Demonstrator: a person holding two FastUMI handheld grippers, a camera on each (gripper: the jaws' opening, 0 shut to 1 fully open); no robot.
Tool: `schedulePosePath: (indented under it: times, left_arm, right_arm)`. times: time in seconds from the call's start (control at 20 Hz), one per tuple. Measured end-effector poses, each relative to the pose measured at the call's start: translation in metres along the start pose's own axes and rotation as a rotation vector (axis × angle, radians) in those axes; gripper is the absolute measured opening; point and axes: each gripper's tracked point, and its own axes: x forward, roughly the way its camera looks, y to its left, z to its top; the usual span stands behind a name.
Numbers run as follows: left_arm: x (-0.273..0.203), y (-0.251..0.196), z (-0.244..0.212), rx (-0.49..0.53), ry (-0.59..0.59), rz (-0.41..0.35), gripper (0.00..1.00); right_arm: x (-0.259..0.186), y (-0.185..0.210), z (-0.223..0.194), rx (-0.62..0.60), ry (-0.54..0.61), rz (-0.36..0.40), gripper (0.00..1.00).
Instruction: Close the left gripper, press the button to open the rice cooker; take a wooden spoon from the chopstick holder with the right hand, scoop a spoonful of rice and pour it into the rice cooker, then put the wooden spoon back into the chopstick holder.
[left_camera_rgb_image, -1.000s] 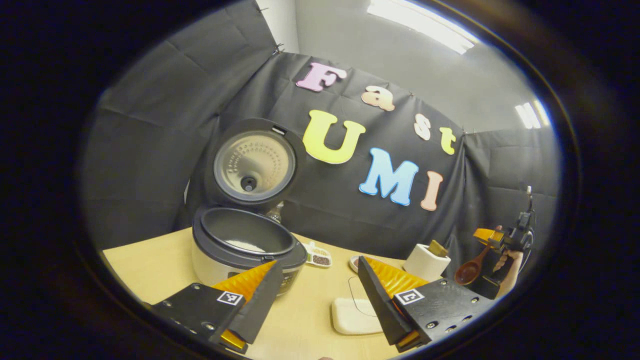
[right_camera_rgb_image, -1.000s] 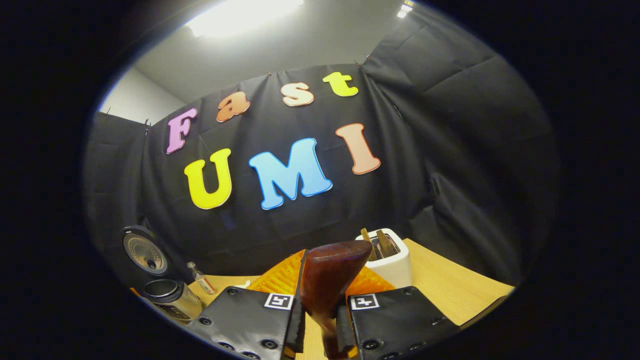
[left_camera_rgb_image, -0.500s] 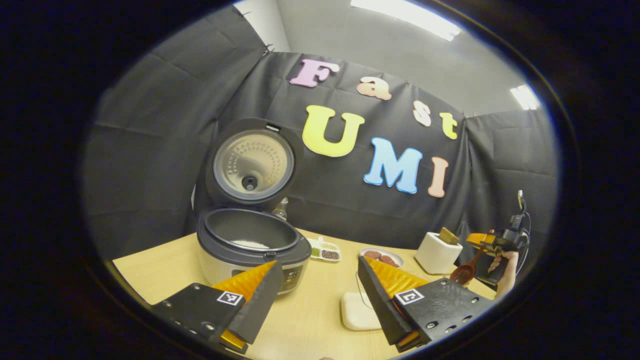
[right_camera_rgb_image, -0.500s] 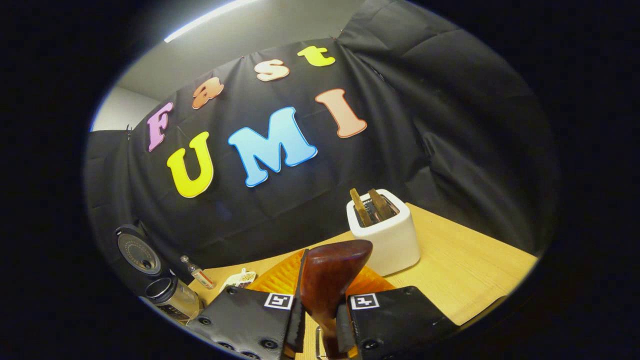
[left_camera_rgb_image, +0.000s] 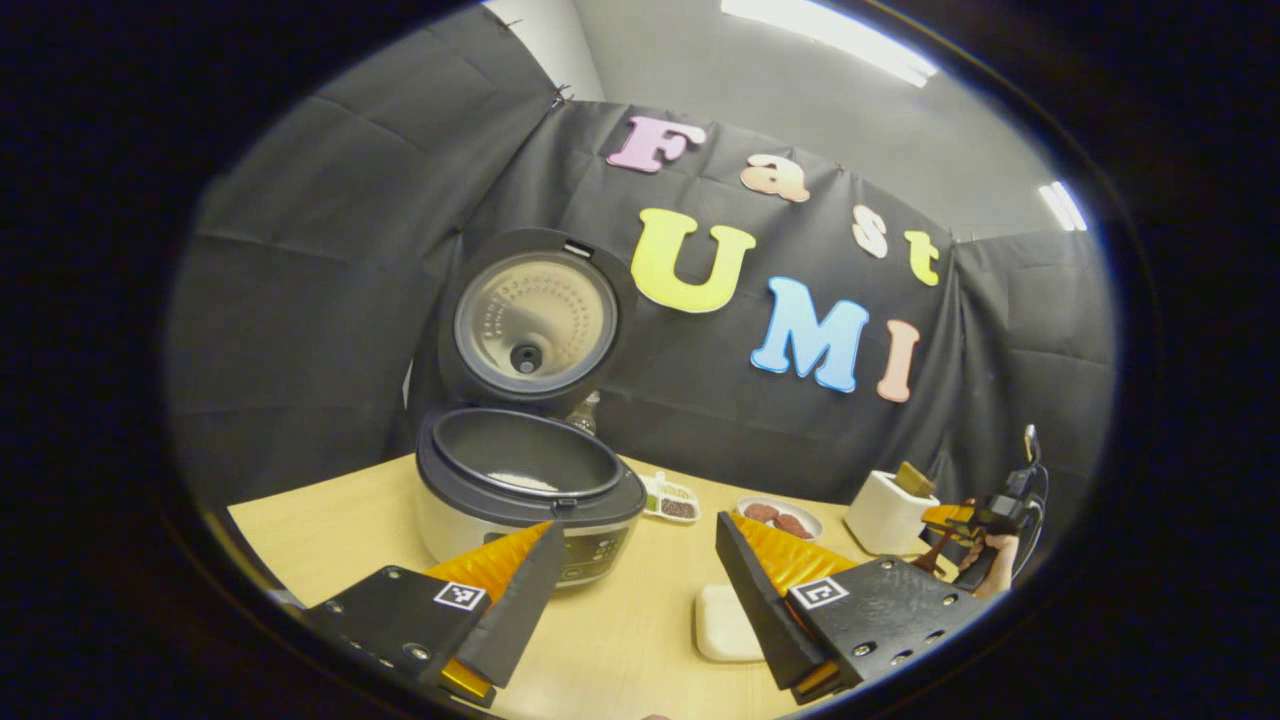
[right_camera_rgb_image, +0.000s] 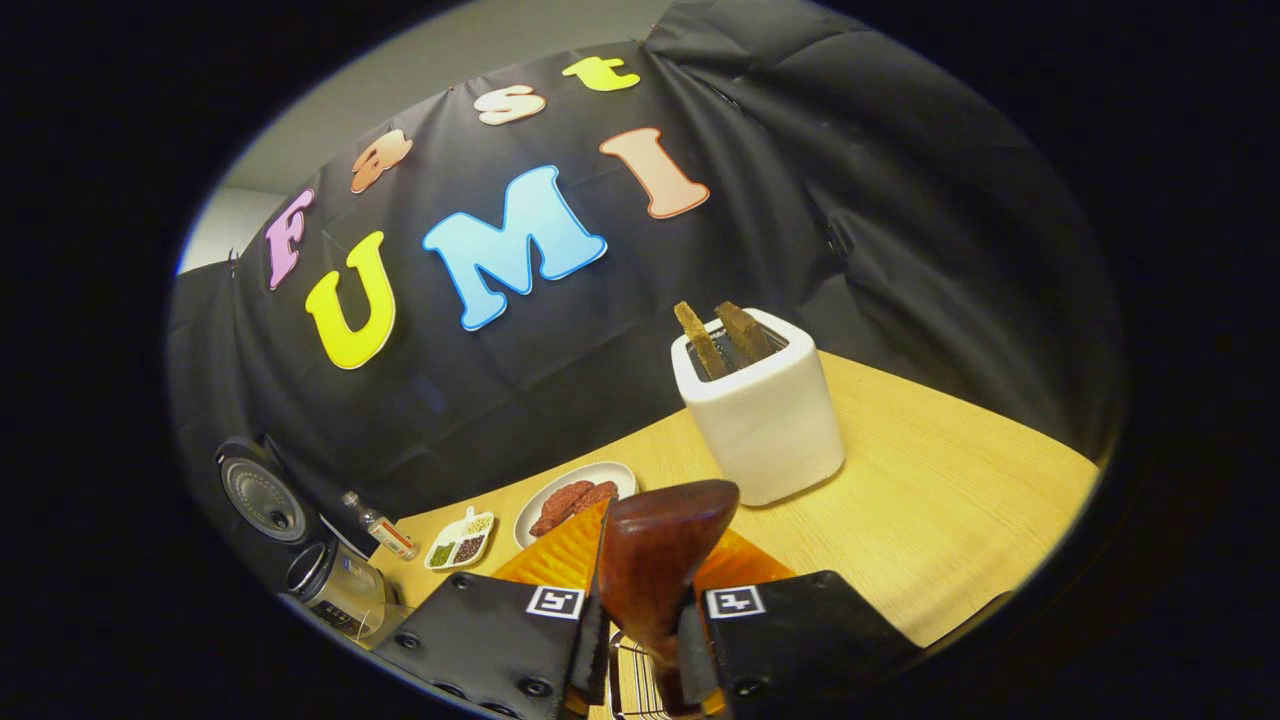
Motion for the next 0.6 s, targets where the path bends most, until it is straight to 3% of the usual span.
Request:
schedulePosePath:
  times: [0.05, 0.15, 0.3, 0.35, 0.5, 0.6]
  left_arm:
    - [0.0, 0.001, 0.007, -0.01, -0.019, 0.0, 0.94]
    - [-0.004, 0.004, 0.033, -0.016, -0.082, -0.002, 0.93]
    - [-0.002, 0.015, 0.079, 0.041, -0.177, 0.024, 0.94]
    - [0.001, 0.024, 0.096, 0.072, -0.206, 0.052, 0.94]
    - [0.012, 0.037, 0.148, 0.138, -0.294, 0.106, 0.92]
    - [0.024, 0.031, 0.183, 0.177, -0.334, 0.095, 0.94]
  right_arm:
    - [-0.002, -0.003, 0.004, -0.017, -0.012, 0.0, 0.22]
    - [-0.006, -0.006, 0.014, -0.086, -0.07, -0.025, 0.34]
    - [-0.026, -0.006, 0.026, -0.205, -0.134, -0.057, 0.91]
    - [-0.033, -0.006, 0.027, -0.241, -0.147, -0.066, 0.98]
    - [-0.062, -0.013, 0.045, -0.354, -0.225, -0.133, 0.98]
    - [-0.084, -0.004, 0.057, -0.405, -0.274, -0.142, 0.98]
